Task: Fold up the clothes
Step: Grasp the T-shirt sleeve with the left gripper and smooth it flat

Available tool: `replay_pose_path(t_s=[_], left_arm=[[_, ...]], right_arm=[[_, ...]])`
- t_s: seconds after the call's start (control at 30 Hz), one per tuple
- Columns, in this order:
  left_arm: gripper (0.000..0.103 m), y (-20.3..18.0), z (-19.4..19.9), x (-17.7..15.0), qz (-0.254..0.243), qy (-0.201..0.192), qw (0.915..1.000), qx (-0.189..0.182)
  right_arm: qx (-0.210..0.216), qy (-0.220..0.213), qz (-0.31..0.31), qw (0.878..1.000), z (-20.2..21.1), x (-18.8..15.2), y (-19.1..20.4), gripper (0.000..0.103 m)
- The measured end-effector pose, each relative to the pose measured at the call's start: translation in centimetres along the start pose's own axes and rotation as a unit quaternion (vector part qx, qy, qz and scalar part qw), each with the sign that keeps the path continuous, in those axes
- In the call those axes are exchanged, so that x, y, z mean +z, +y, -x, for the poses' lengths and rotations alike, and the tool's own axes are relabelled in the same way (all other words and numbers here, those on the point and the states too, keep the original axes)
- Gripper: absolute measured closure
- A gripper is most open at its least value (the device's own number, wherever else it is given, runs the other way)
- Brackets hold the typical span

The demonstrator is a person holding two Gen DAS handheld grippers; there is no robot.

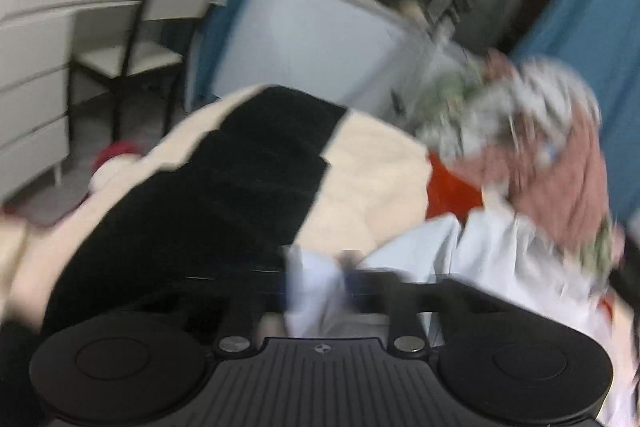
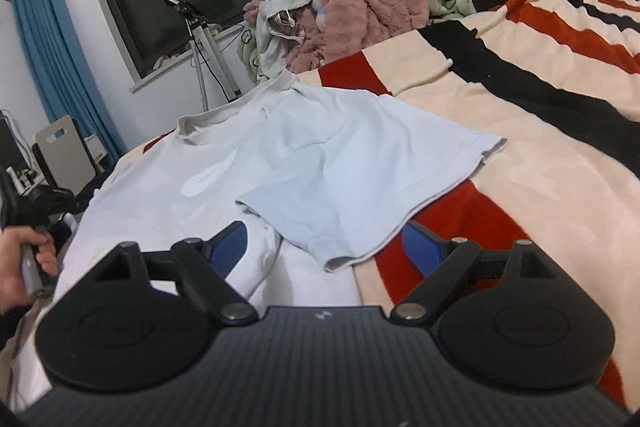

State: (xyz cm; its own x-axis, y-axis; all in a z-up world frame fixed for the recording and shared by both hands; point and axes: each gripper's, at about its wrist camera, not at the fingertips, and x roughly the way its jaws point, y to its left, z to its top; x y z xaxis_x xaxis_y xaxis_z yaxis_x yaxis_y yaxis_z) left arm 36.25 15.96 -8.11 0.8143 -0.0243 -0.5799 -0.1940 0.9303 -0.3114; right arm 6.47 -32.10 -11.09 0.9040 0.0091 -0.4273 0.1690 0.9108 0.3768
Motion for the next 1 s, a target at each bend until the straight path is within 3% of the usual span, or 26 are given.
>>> replay_pose_path(t_s=[0.1, 0.23, 0.33, 0.5, 0.6, 0.7, 0.83, 1.0], left_arm=[[0.099, -1.5, -1.2, 4.1, -0.055, 0.004, 0.9981, 0.028], [0.099, -3.2, -2.5, 9.7, -0.096, -0.038, 0.9867, 0.126], [0.094, -3.1, -4.2, 10.9, -0.099, -0.038, 0.9802, 0.167], [0.058, -0.1, -3.2, 9.6, -0.054, -0.036, 0.9876, 0.143], [0.055, 3.1, -0.4, 7.8, 0.026, -0.027, 0.9952, 0.09], [0.057, 5.9, 2.9, 4.9, 0.097, -0.01, 0.9946, 0.036], [0.067, 8.0, 6.0, 0.0, 0.122, 0.029, 0.9921, -0.005], [0.071, 8.6, 7.1, -3.3, 0.144, 0.01, 0.9893, -0.022]], right_arm=[[-0.005, -0.013, 0.017, 1.0, -0.3, 0.1, 0.7, 0.017], [-0.006, -0.021, 0.044, 0.999, -0.8, 0.1, 1.4, 0.017], [-0.011, -0.018, 0.046, 0.999, -1.2, 0.1, 1.3, 0.017], [-0.012, -0.017, 0.042, 0.999, -1.1, 0.1, 1.0, 0.017], [-0.007, -0.02, 0.043, 0.999, -0.8, 0.1, 1.1, 0.017], [-0.002, -0.021, 0.04, 0.999, -0.4, 0.1, 1.2, 0.017], [0.004, -0.027, 0.03, 0.999, 0.3, 0.4, 1.1, 0.017], [0.009, -0.024, 0.027, 0.999, 0.9, 0.4, 1.1, 0.017]])
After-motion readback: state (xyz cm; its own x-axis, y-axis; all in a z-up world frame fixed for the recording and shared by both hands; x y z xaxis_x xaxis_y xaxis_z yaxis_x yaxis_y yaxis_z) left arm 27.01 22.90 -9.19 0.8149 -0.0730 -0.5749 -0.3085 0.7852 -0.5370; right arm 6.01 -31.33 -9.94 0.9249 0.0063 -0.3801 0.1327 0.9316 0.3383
